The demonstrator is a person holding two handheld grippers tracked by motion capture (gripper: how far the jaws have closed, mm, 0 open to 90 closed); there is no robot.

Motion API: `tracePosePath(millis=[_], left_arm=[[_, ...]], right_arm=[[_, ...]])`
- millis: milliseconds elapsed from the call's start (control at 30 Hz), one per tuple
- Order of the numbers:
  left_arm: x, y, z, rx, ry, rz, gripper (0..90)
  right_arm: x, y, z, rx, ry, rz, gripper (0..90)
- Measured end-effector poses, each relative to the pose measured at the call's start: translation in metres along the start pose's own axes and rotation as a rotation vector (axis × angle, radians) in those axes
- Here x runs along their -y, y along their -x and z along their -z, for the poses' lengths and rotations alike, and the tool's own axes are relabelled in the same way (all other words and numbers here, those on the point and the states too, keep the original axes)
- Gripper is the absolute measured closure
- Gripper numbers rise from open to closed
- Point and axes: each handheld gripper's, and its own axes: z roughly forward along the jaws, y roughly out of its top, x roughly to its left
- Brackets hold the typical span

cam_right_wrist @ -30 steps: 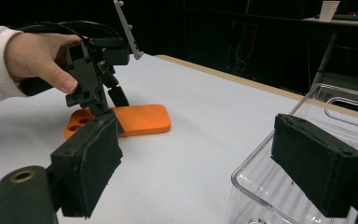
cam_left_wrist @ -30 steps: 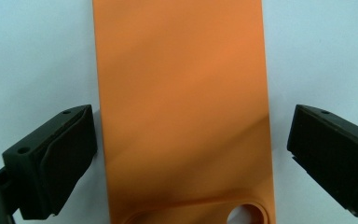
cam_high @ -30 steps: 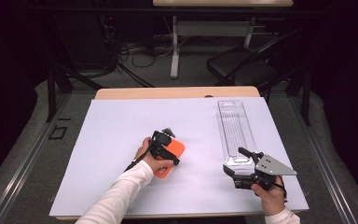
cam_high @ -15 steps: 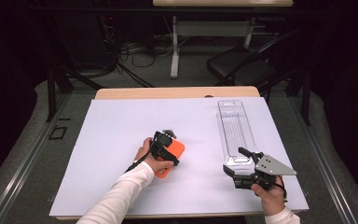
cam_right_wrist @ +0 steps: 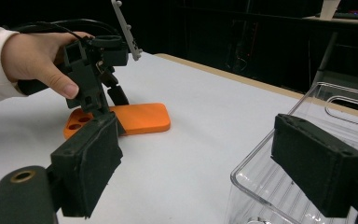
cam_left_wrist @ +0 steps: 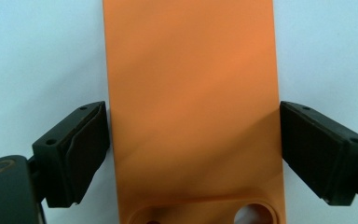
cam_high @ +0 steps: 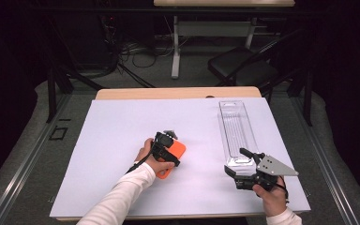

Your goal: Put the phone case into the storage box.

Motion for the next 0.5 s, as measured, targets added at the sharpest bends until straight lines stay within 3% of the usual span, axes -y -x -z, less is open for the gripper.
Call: tracePosePath(millis=[500], left_arm=[[-0.0010,-0.0002,0.0016,0.002,-0.009,0.007,14.6]], right_arm=[[0.0002,0.0004,0.0000,0.001,-0.002,0.001,14.7]])
